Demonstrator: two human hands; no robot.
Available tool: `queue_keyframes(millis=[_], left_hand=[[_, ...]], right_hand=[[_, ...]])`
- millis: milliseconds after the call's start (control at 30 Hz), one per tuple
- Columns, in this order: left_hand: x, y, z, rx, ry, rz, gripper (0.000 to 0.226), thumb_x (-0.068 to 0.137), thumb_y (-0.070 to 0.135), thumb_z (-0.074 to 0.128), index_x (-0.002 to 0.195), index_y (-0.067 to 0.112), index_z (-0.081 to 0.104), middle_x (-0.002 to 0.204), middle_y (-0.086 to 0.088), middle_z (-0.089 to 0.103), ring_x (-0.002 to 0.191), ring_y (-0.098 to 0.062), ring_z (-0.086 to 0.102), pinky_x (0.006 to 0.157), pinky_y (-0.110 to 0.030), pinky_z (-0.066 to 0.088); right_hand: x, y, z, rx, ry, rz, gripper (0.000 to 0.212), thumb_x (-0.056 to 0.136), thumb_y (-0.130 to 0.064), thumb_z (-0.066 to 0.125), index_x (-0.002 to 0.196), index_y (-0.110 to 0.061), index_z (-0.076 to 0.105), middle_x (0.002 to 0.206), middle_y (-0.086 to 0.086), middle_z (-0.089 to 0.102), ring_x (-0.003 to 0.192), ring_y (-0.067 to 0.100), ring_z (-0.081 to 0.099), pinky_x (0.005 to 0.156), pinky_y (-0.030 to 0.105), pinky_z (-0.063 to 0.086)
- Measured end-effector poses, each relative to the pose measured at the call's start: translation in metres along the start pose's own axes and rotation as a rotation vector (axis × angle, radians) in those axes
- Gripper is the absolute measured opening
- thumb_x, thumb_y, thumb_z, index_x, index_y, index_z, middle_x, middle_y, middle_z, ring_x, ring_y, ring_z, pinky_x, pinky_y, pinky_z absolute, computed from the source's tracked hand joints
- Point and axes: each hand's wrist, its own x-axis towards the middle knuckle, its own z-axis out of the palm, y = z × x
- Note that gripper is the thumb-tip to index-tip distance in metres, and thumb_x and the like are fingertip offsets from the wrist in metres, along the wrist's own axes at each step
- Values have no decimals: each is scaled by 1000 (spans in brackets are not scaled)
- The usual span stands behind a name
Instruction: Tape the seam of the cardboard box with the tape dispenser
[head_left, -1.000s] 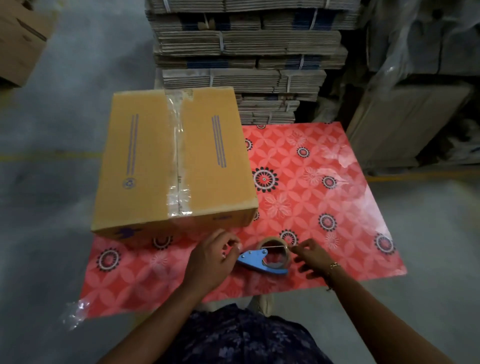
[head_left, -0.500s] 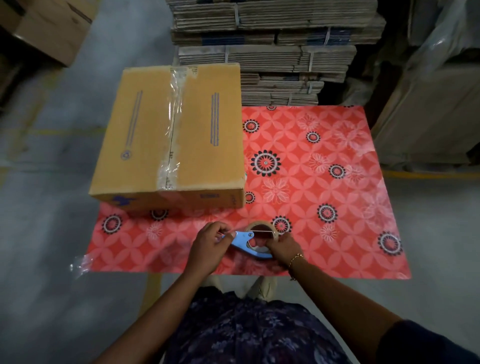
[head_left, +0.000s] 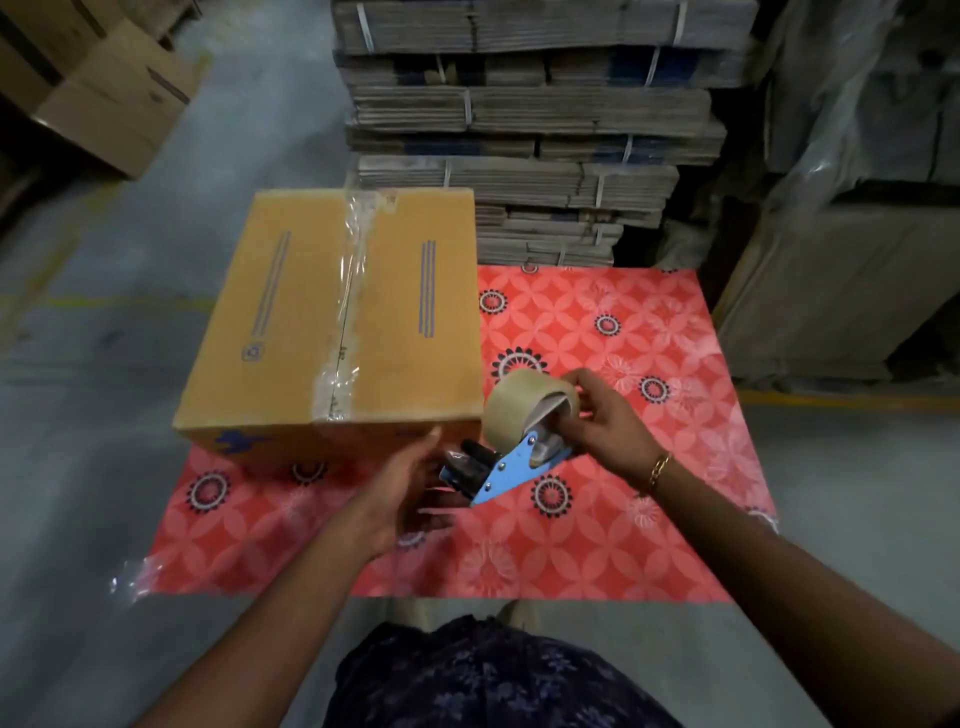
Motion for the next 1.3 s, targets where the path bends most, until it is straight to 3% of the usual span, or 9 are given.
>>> queue_keyframes(millis=[100, 200, 267, 367, 433, 533, 700, 933, 1300], left_hand=[[-22, 35, 23, -102, -387, -24, 73, 95, 64, 36, 122, 6, 71, 112, -21, 72, 91, -35, 73, 69, -38, 59], [-42, 68, 41, -238, -591, 35, 72, 97, 55, 29, 123, 3, 71, 119, -23, 72, 91, -34, 75, 69, -39, 61], [-52, 85, 47, -282, -585, 134, 61, 92, 46, 37, 109, 5, 78, 108, -21, 76, 77, -29, 75, 63, -34, 60], [-59, 105, 48, -293, -503, 312, 50, 79, 43, 48, 93, 8, 81, 91, -16, 77, 67, -26, 70, 60, -31, 54], [-56, 118, 43, -315, -387, 431, 49, 78, 45, 52, 97, 9, 80, 95, -17, 74, 70, -30, 67, 62, -32, 52], [-49, 139, 32, -376, -244, 572, 56, 88, 47, 53, 119, 4, 72, 99, -19, 69, 74, -32, 65, 65, -34, 51], [-49, 166, 25, -401, -159, 717, 73, 87, 49, 51, 138, -4, 54, 112, -24, 60, 79, -31, 63, 68, -36, 50], [-52, 166, 29, -338, -109, 699, 68, 92, 46, 50, 132, -8, 57, 98, -23, 61, 71, -27, 63, 54, -26, 52], [-44, 176, 16, -450, -128, 664, 50, 80, 43, 56, 110, 4, 65, 76, -13, 64, 61, -27, 60, 58, -29, 49]], right_hand=[[27, -66, -19, -76, -106, -167, 30, 80, -8, 64, 108, -13, 55, 85, -3, 63, 71, -3, 60, 59, 22, 52], [46, -120, -24, -123, -140, -274, 29, 83, -11, 66, 110, -7, 55, 86, 8, 60, 73, 9, 58, 60, 22, 50], [52, -147, -27, -139, -113, -308, 33, 84, -12, 67, 114, -4, 55, 88, 13, 62, 73, 19, 59, 59, 29, 53], [51, -171, -33, -109, -34, -320, 43, 84, -18, 73, 124, -13, 56, 106, 11, 69, 89, 22, 67, 79, 40, 57], [39, -176, -32, 18, 90, -307, 41, 85, -23, 73, 122, -16, 59, 114, 10, 70, 98, 20, 68, 82, 36, 56], [9, -172, -9, 236, 253, -170, 22, 93, -23, 64, 110, -8, 63, 98, 12, 72, 77, 20, 67, 63, 31, 51], [-21, -165, 52, 373, 37, 70, 35, 95, -38, 59, 96, -5, 70, 84, 5, 72, 66, 22, 61, 55, 28, 43], [-8, -190, 93, 565, 121, 88, 23, 91, -35, 67, 87, -12, 71, 70, 0, 68, 52, 11, 54, 46, 24, 36], [-19, -185, 113, 678, 138, 124, 14, 88, -22, 69, 80, -11, 64, 61, 0, 62, 47, 10, 48, 40, 19, 32]])
